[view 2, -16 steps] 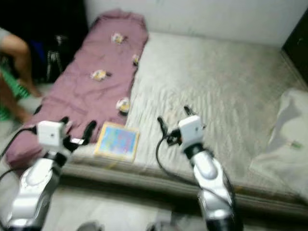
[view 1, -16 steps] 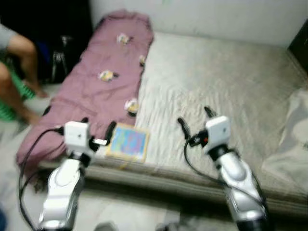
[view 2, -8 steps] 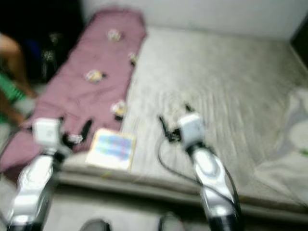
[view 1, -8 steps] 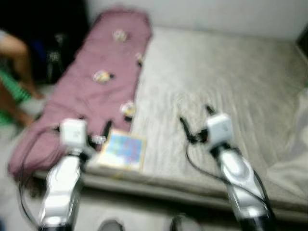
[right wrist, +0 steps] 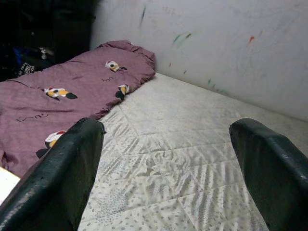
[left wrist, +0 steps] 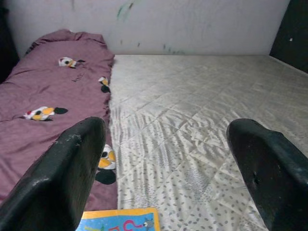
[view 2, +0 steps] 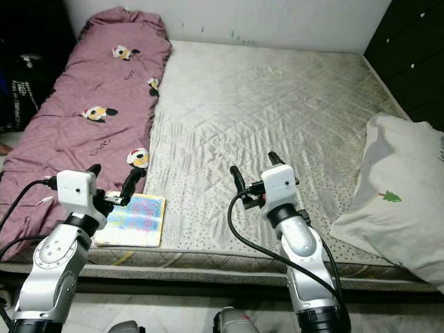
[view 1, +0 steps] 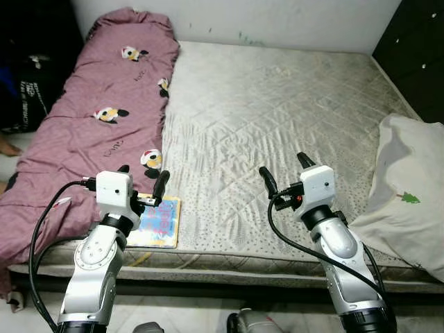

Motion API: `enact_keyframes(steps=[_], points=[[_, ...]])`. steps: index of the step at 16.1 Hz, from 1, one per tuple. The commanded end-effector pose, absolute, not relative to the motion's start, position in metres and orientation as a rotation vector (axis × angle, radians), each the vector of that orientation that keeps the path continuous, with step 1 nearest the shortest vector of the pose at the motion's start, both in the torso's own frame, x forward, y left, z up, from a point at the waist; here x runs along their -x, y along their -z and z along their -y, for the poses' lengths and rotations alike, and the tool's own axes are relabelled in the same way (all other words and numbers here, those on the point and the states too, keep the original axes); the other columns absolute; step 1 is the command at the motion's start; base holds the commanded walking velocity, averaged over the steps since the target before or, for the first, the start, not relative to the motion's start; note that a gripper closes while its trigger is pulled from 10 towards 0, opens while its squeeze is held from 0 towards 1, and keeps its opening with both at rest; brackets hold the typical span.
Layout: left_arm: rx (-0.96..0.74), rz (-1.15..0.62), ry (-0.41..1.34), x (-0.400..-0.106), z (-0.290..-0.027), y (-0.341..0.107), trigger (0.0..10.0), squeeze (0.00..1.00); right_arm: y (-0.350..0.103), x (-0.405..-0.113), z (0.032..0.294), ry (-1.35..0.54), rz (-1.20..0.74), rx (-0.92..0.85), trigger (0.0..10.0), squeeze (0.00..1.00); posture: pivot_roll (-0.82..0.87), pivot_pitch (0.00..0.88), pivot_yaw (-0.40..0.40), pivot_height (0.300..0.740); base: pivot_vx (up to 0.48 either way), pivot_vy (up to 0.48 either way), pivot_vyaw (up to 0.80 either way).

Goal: Clean up the room

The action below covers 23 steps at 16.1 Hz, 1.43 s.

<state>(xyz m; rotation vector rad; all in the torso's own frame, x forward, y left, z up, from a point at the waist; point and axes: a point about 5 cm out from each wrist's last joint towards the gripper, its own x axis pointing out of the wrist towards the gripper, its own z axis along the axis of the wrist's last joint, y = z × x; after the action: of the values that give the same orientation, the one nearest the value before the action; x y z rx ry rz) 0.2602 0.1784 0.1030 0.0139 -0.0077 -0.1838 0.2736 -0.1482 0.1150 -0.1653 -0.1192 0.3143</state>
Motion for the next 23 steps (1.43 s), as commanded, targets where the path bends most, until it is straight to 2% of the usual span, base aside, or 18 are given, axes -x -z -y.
enact_keyframes(steps=[1,6,11,13,18,23], points=[[-0.018,0.002,0.196,-0.262,-0.178,-0.103,10.0,0.00,-0.119,-0.279,0.152,-0.306,0.126,0.182,10.0,0.00,-0.03,0.076,-0.036,0.740,0.000,-0.337,0.00],[-0.007,-0.005,0.214,-0.263,-0.178,-0.101,10.0,0.00,-0.127,-0.280,0.167,-0.251,0.153,0.214,10.0,0.00,-0.06,0.062,-0.013,0.740,0.000,-0.385,0.00],[-0.014,0.005,0.212,-0.270,-0.181,-0.103,10.0,0.00,-0.123,-0.286,0.169,-0.245,0.149,0.225,10.0,0.00,-0.05,0.032,-0.010,0.740,0.000,-0.417,0.00],[-0.016,0.005,0.208,-0.269,-0.183,-0.102,10.0,0.00,-0.125,-0.289,0.165,-0.239,0.160,0.219,10.0,0.00,-0.05,0.001,-0.015,0.740,0.000,-0.420,0.00],[0.002,0.000,0.198,-0.264,-0.178,-0.095,10.0,0.00,-0.112,-0.274,0.161,-0.285,0.123,0.220,10.0,0.00,-0.04,0.000,-0.048,0.740,0.000,-0.417,0.00],[-0.003,-0.002,0.195,-0.258,-0.178,-0.095,10.0,0.00,-0.112,-0.281,0.153,-0.314,0.125,0.217,10.0,0.00,-0.01,0.032,-0.066,0.740,0.000,-0.419,0.00]])
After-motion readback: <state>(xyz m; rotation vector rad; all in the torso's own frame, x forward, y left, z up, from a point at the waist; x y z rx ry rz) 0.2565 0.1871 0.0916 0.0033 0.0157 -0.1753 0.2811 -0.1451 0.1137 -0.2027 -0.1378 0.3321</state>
